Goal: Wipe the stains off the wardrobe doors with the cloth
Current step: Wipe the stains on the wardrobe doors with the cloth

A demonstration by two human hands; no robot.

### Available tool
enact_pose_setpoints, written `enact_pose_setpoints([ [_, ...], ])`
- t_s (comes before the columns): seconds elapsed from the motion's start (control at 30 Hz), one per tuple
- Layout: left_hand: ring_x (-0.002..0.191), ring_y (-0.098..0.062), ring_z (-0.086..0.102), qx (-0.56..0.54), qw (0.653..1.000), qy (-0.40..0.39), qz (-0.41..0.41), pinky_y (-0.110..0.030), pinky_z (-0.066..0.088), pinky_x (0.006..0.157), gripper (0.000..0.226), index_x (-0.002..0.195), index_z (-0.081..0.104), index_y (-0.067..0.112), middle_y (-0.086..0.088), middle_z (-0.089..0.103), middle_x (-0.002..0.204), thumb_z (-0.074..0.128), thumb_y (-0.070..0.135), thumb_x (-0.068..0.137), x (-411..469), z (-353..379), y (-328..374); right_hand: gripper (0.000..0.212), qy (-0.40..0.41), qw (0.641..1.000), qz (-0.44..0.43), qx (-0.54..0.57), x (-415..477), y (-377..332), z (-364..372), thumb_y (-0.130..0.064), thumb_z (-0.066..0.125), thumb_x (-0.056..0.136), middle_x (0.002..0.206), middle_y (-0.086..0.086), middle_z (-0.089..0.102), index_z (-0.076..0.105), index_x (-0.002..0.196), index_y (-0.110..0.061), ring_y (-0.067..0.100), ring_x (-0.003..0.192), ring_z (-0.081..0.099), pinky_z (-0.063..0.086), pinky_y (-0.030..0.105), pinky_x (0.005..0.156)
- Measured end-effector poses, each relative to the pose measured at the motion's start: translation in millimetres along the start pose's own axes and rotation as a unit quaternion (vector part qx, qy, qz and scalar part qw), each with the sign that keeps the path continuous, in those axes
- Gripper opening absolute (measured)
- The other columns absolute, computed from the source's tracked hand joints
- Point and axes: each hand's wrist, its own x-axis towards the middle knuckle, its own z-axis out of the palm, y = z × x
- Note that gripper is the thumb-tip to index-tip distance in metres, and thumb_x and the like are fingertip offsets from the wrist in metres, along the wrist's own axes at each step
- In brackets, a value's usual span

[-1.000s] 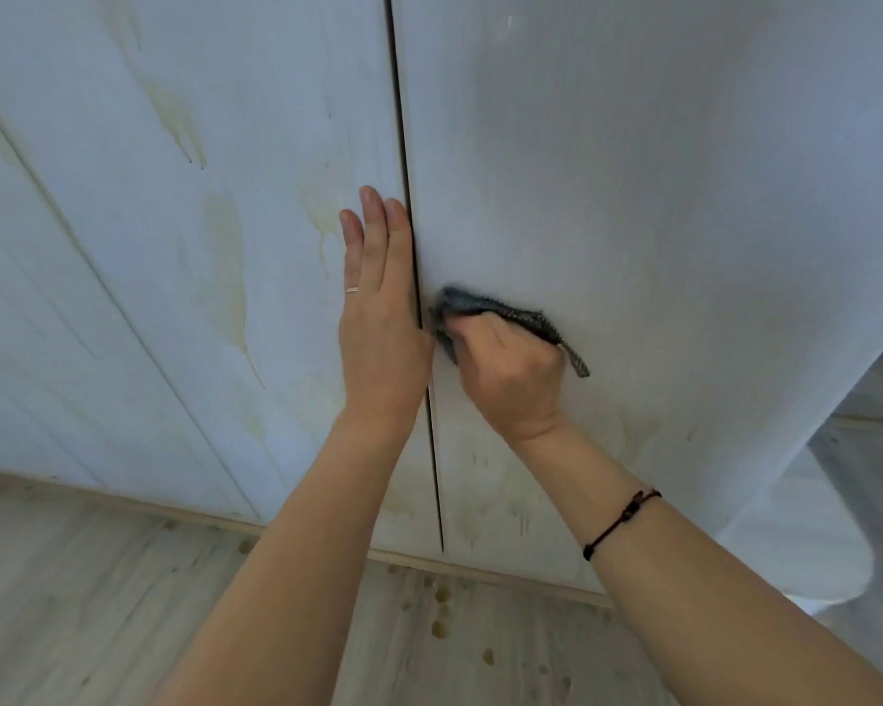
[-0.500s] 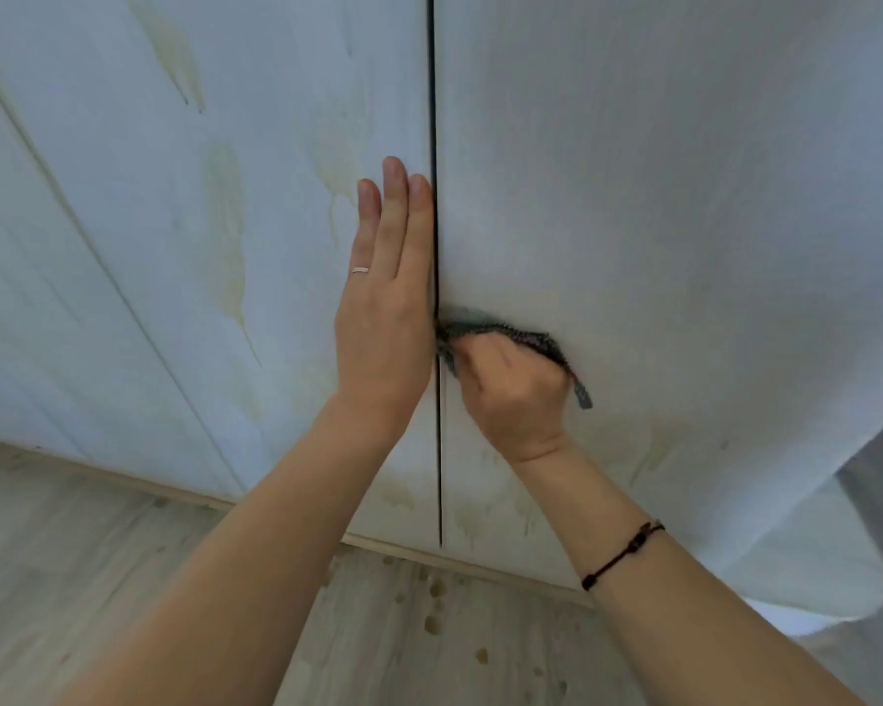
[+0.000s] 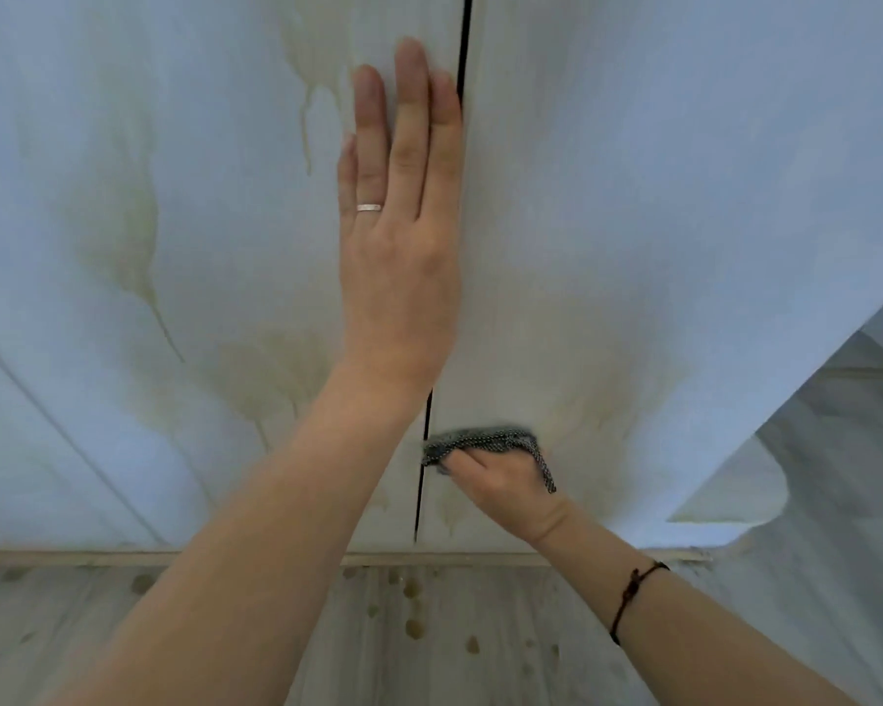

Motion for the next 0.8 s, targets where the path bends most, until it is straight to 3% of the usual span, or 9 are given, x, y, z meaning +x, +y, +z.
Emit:
enact_pose_setpoints([
  [0.07, 0.147, -0.040, 0.027, -0.007, 1.000, 0.009, 0.000, -0.046, 0.023, 0.122, 0.062, 0.151, 0.035, 0.000, -0.018, 0.034, 0.158, 0.037, -0.021, 0.093, 1.2, -0.2, -1.5, 0.015, -0.010, 1.000, -0.005, -0.022, 5.0, 1.3, -9.8, -0.025, 0.063, 0.096, 0.065, -0.007, 0.061, 0.072, 0.085, -0.021, 0.016, 0.053, 0.058, 0.042, 0.029, 0.043],
  [0.13, 0.148, -0.038, 0.028, -0.009, 1.000, 0.013, -0.002, -0.046, 0.024, 0.121, 0.062, 0.151, 0.036, 0.001, -0.017, 0.035, 0.157, 0.037, -0.021, 0.093, 1.1, 0.2, -1.2, 0.008, 0.010, 0.998, -0.015, -0.063, 23.6, 1.4, -29.6, -0.027, 0.068, 0.091, 0.067, -0.008, 0.065, 0.073, 0.087, -0.022, 0.017, 0.054, 0.061, 0.043, 0.029, 0.041],
  [0.27, 0.148, -0.036, 0.027, 0.005, 0.999, -0.020, 0.048, -0.046, 0.025, 0.120, 0.052, 0.152, 0.034, 0.001, -0.016, 0.033, 0.158, 0.039, -0.009, 0.101, -7.8, -1.7, -15.9, 0.005, 0.188, 0.979, 0.032, -0.067, 93.5, 11.3, -63.8, -0.023, 0.076, 0.087, 0.066, -0.007, 0.067, 0.076, 0.087, -0.018, 0.015, 0.055, 0.062, 0.046, 0.030, 0.046],
  [0.33, 0.149, -0.036, 0.025, 0.017, 0.996, -0.048, 0.069, -0.045, 0.024, 0.121, 0.048, 0.153, 0.032, 0.001, -0.017, 0.031, 0.159, 0.037, -0.002, 0.105, -16.5, -5.8, -22.1, 0.004, 0.238, 0.969, 0.053, -0.049, 106.9, 8.8, -65.8, -0.019, 0.076, 0.086, 0.063, -0.006, 0.065, 0.075, 0.089, -0.016, 0.015, 0.053, 0.058, 0.043, 0.029, 0.047],
  [0.43, 0.150, -0.036, 0.022, 0.042, 0.994, -0.067, 0.075, -0.046, 0.024, 0.121, 0.048, 0.154, 0.029, 0.001, -0.017, 0.028, 0.160, 0.026, 0.000, 0.106, -22.2, -8.8, -22.5, 0.008, 0.217, 0.975, 0.007, -0.050, 81.8, 5.1, -45.6, -0.022, 0.073, 0.090, 0.064, -0.005, 0.066, 0.075, 0.085, -0.016, 0.017, 0.053, 0.061, 0.047, 0.030, 0.049],
  [0.57, 0.149, -0.038, 0.024, 0.051, 0.995, -0.057, 0.064, -0.048, 0.026, 0.120, 0.051, 0.153, 0.030, 0.000, -0.019, 0.029, 0.159, 0.022, -0.007, 0.103, -21.1, -9.0, -17.0, 0.017, 0.072, 0.995, 0.005, -0.068, 29.4, 0.6, -14.5, -0.033, 0.073, 0.090, 0.063, -0.006, 0.064, 0.070, 0.077, -0.023, 0.020, 0.054, 0.062, 0.049, 0.032, 0.047],
  [0.63, 0.149, -0.038, 0.023, 0.049, 0.994, -0.063, 0.069, -0.048, 0.025, 0.120, 0.051, 0.153, 0.030, -0.001, -0.020, 0.028, 0.160, 0.015, -0.003, 0.104, -20.0, -10.8, -17.3, 0.020, 0.059, 0.996, 0.014, -0.061, 31.6, -0.4, -19.7, -0.032, 0.073, 0.090, 0.058, -0.006, 0.060, 0.065, 0.073, -0.022, 0.021, 0.050, 0.059, 0.046, 0.032, 0.043],
  [0.8, 0.149, -0.040, 0.023, 0.040, 0.992, -0.083, 0.085, -0.049, 0.024, 0.121, 0.055, 0.152, 0.031, -0.003, -0.022, 0.029, 0.159, 0.016, -0.010, 0.100, -32.5, -13.4, -21.6, 0.011, 0.260, 0.956, 0.137, -0.011, 110.6, 26.4, -94.6, -0.020, 0.066, 0.095, 0.059, -0.001, 0.059, 0.070, 0.087, -0.014, 0.021, 0.049, 0.056, 0.042, 0.032, 0.045],
])
